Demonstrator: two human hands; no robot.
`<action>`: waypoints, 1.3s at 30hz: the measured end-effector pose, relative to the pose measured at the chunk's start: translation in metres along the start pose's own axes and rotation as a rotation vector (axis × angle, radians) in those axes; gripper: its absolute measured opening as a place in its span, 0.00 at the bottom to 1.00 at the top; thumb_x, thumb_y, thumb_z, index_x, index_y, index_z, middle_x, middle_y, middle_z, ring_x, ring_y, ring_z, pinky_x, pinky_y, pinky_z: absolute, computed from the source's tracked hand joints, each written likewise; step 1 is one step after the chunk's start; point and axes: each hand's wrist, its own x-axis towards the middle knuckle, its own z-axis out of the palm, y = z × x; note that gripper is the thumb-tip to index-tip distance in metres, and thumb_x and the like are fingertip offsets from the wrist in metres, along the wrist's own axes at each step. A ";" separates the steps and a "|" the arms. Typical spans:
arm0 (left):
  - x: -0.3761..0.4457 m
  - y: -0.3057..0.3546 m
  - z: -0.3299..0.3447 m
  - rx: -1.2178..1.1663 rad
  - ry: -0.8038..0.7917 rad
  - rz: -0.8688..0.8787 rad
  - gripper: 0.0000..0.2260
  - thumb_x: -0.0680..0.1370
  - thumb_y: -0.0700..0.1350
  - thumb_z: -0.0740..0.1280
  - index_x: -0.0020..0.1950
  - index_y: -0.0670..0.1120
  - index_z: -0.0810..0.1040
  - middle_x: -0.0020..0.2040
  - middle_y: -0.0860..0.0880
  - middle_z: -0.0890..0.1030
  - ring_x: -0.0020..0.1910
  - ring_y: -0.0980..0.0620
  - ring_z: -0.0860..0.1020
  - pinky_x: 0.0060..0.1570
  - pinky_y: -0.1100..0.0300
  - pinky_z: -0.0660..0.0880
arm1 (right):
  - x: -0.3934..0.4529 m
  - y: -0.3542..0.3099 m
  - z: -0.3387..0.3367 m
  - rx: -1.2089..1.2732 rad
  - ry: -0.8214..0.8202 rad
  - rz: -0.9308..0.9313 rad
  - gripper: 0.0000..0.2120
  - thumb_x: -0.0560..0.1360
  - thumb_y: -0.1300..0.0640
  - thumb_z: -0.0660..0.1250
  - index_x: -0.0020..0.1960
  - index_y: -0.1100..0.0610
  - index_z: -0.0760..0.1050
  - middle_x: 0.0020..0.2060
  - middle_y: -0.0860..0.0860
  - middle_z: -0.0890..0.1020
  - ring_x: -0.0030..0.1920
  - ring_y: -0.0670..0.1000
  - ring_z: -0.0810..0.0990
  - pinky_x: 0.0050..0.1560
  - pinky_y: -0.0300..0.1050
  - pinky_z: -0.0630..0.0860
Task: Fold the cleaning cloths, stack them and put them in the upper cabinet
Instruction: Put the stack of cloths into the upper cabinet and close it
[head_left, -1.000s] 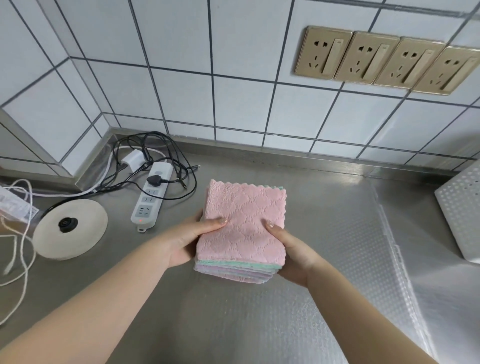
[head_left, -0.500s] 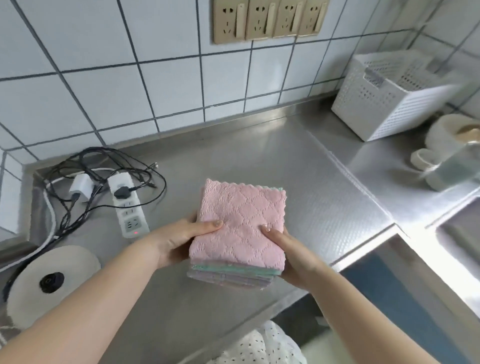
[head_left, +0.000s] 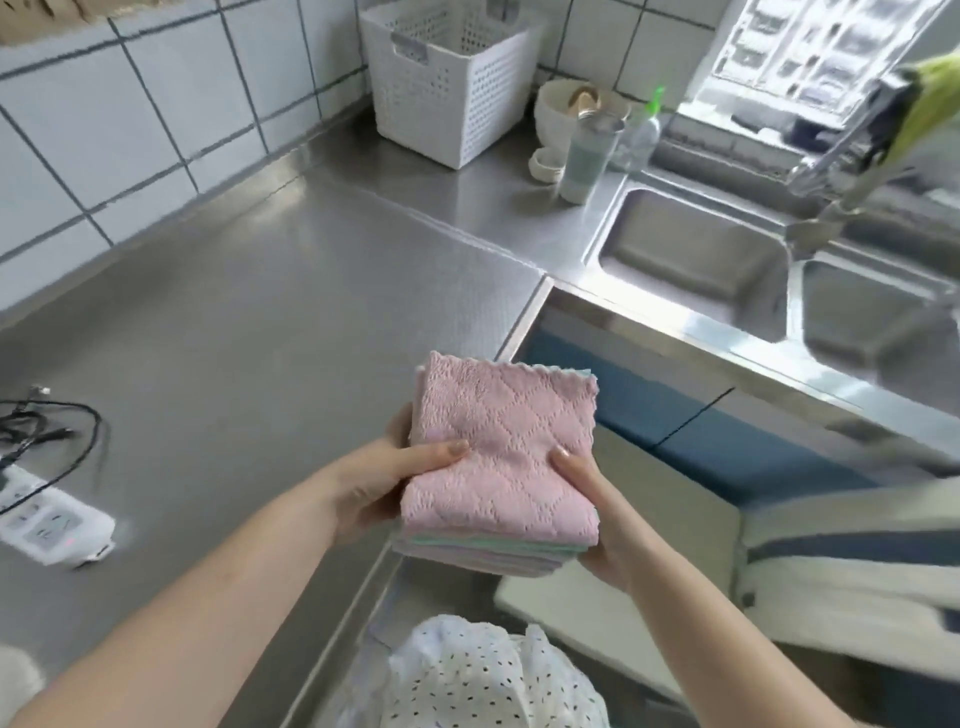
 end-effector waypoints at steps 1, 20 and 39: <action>0.002 -0.002 0.010 0.021 -0.022 0.005 0.43 0.56 0.48 0.81 0.67 0.49 0.66 0.58 0.47 0.81 0.52 0.51 0.82 0.43 0.60 0.80 | -0.010 0.002 -0.006 0.007 0.020 -0.006 0.51 0.54 0.38 0.79 0.71 0.44 0.60 0.66 0.50 0.76 0.63 0.52 0.77 0.58 0.47 0.77; -0.043 -0.135 0.290 0.355 -0.696 -0.111 0.31 0.69 0.46 0.71 0.68 0.57 0.64 0.59 0.53 0.80 0.58 0.50 0.79 0.51 0.57 0.78 | -0.336 0.119 -0.133 0.203 0.662 -0.374 0.40 0.62 0.46 0.75 0.71 0.50 0.64 0.61 0.52 0.80 0.59 0.53 0.80 0.53 0.48 0.78; -0.201 -0.264 0.655 0.387 -1.424 -0.064 0.20 0.70 0.55 0.70 0.60 0.69 0.73 0.66 0.63 0.71 0.65 0.54 0.72 0.66 0.47 0.69 | -0.729 0.214 -0.190 0.523 1.370 -0.628 0.24 0.71 0.43 0.69 0.64 0.51 0.74 0.53 0.53 0.82 0.53 0.55 0.80 0.43 0.49 0.76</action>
